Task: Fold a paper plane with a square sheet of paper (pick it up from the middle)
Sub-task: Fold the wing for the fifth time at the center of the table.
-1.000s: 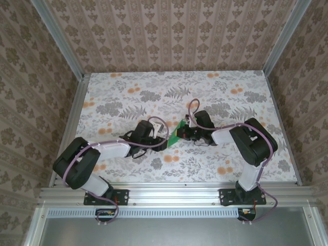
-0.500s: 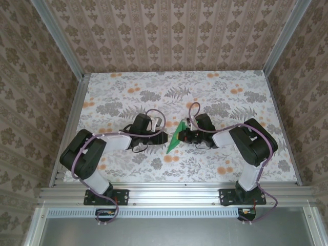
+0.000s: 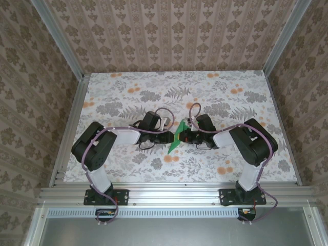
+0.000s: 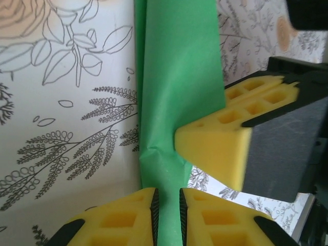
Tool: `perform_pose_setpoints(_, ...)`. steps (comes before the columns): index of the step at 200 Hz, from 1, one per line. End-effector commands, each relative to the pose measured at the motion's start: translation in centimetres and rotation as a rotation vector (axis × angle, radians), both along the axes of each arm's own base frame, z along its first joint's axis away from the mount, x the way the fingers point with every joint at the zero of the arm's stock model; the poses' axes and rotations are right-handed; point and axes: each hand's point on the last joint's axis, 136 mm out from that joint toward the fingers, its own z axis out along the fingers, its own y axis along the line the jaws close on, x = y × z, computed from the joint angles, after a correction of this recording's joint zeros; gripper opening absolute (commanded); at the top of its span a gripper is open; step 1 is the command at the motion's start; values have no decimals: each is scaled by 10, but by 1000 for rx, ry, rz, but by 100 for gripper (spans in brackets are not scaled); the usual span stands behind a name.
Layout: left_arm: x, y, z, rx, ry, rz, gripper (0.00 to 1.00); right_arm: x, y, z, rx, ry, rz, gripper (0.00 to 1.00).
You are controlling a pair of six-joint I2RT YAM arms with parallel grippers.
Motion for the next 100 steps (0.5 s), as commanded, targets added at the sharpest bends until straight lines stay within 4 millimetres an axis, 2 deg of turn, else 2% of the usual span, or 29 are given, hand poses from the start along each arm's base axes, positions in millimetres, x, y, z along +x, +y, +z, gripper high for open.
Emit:
perform_pose_setpoints(1, -2, -3, -6, 29, 11, -22, 18, -1, -8, -11, -28, 10, -15, 4)
perform_pose_setpoints(51, -5, -7, -8, 34, 9, -39, 18, -1, -10, -15, -36, 18, -25, 8)
perform_pose_setpoints(84, -7, -9, -8, 53, -2, -54, 18, -2, -12, -17, -41, 29, -39, 18)
perform_pose_setpoints(100, -8, -10, -9, 75, -10, -63, 18, -1, -14, -15, -43, 30, -55, 20)
